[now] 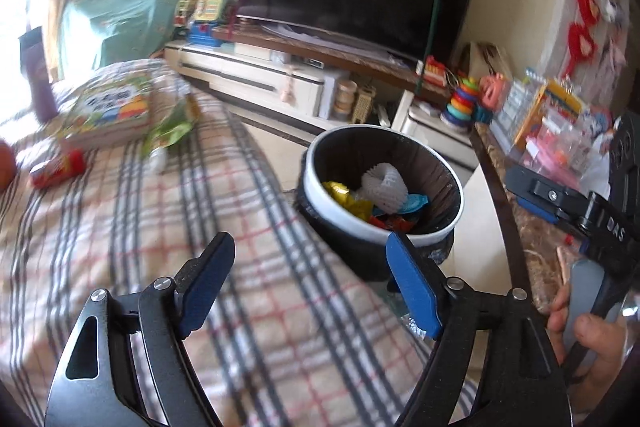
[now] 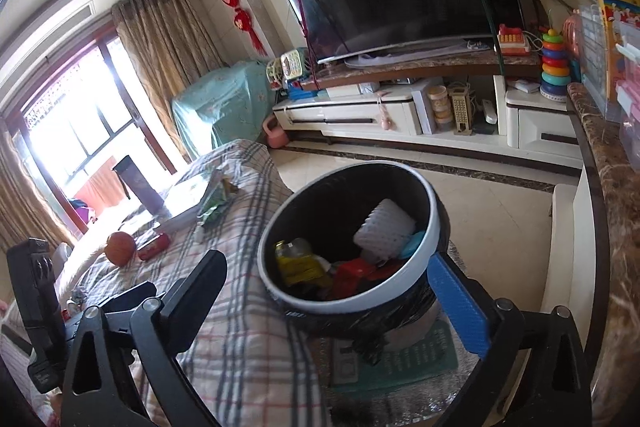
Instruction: Collect trash
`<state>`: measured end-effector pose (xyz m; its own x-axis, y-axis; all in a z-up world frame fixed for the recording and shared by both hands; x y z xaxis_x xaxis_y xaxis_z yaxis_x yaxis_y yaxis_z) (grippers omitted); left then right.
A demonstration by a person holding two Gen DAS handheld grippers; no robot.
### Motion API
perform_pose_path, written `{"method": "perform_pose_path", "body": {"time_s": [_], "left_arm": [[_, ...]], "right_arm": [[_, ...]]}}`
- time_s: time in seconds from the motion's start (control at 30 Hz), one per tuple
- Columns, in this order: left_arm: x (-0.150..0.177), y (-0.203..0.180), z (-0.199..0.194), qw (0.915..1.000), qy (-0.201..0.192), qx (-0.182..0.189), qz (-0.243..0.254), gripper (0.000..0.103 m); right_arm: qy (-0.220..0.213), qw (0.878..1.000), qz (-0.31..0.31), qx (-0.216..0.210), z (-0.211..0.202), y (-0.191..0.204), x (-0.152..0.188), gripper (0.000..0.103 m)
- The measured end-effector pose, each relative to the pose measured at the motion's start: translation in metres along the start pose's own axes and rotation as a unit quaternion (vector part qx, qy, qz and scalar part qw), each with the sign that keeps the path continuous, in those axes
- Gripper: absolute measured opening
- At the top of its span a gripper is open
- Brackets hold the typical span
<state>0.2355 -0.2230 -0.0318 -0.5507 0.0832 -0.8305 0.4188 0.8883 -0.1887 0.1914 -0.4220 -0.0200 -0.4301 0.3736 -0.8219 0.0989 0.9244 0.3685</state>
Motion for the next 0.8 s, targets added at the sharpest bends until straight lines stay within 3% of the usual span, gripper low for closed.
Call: {"method": "perform_pose_path", "body": {"time_s": [0.2,0.37,0.5,0.6,0.8], "left_arm": [[0.015,0.022,-0.048,0.9990,-0.037,-0.023,-0.014,0.081],[0.016,0.032,-0.092,0.9955,-0.086,-0.037,-0.012,0.084],[0.011,0.035,-0.134,0.9868,-0.150,-0.060,-0.008,0.103],[0.014,0.039,-0.156,0.9761,-0.195,-0.096,0.000,0.103],[0.025,0.042,-0.164,0.9688,-0.211,-0.129,0.019,0.103]], "right_arm": [[-0.032,0.999,-0.028,0.009,-0.030,0.034,0.022,0.102],[-0.081,0.994,-0.072,0.017,-0.061,0.065,0.017,0.102],[-0.158,0.981,-0.109,0.027,-0.100,0.091,0.005,0.103],[-0.195,0.972,-0.126,0.040,-0.115,0.099,0.006,0.103],[-0.205,0.967,-0.139,0.066,-0.111,0.095,0.027,0.103]]}}
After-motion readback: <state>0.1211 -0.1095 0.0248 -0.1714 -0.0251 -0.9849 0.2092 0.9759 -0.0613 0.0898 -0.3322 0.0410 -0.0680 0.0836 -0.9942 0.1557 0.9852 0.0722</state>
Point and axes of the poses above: each gripper's, at about its wrist camera, not at the fingertips, and z roughly the way its jaws point, y to its left, x to its underside, the point moved 6 cm from there along z, roughly the way its jaws point, and after that the axes turned 7 degrees about -y, right-handed, at the moved point
